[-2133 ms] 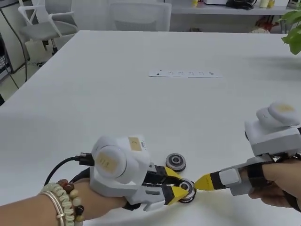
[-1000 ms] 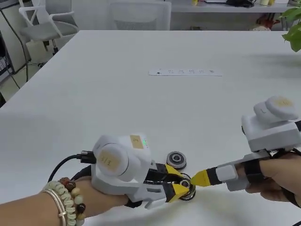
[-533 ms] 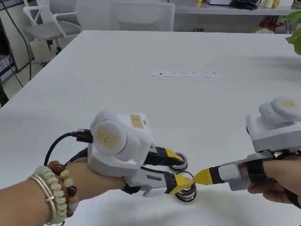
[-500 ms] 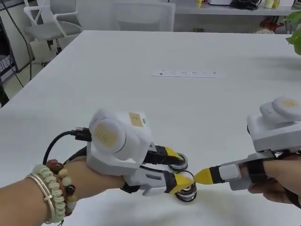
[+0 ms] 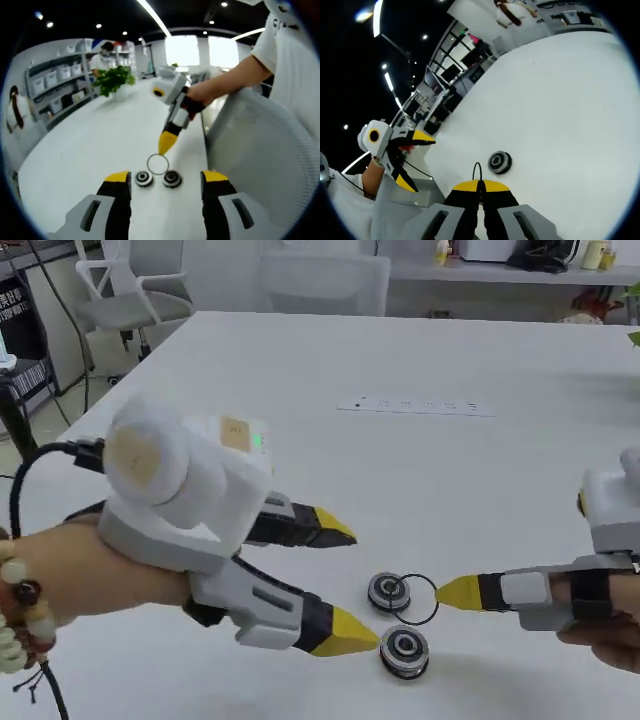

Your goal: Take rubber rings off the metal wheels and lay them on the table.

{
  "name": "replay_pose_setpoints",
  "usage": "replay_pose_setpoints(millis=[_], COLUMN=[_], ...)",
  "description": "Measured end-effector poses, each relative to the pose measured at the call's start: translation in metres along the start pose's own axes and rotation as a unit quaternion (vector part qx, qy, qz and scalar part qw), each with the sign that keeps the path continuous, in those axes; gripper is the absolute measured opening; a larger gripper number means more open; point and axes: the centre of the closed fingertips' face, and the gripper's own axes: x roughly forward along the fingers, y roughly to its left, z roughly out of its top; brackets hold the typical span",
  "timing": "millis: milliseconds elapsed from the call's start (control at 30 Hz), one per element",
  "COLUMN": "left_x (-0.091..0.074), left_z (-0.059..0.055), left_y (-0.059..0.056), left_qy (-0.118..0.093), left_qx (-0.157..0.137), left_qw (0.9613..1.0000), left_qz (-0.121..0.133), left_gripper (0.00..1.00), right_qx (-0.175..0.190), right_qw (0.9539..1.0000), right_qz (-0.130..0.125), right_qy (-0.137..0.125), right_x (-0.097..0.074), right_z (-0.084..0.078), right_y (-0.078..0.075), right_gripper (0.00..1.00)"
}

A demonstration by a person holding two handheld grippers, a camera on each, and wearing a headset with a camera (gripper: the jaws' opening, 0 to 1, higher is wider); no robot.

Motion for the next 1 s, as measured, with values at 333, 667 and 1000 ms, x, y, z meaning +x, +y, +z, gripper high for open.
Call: replay_pose_setpoints(millis=[333,667,1000], left_x=[-0.054,-0.080,-0.085], left_z=[-0.008,-0.018,-0.037], left_y=[0.008,-0.001,-0.003], left_qy=[-0.026,-0.053,-0.050], left_qx=[-0.050,-0.095,-0.132], left_qw=[0.9951,0.9862,0.9788], left_qz=[0.081,0.126,0.149], left_gripper=[0.65,0.73,0.73], right_qx=[0.008,0.004,-0.022], right_qw=[0.9975,0.9941,0.9919], right_qz=[0.018,0.027,0.054], right_qy=[-0.067,-0.105,-0.113], right_x=[-0.020,-0.033,-0.033], right_z=[0.029,0.047,0.068], right_y=[0.009,0.018,0.046], right_gripper=[0.00,0.00,0.00])
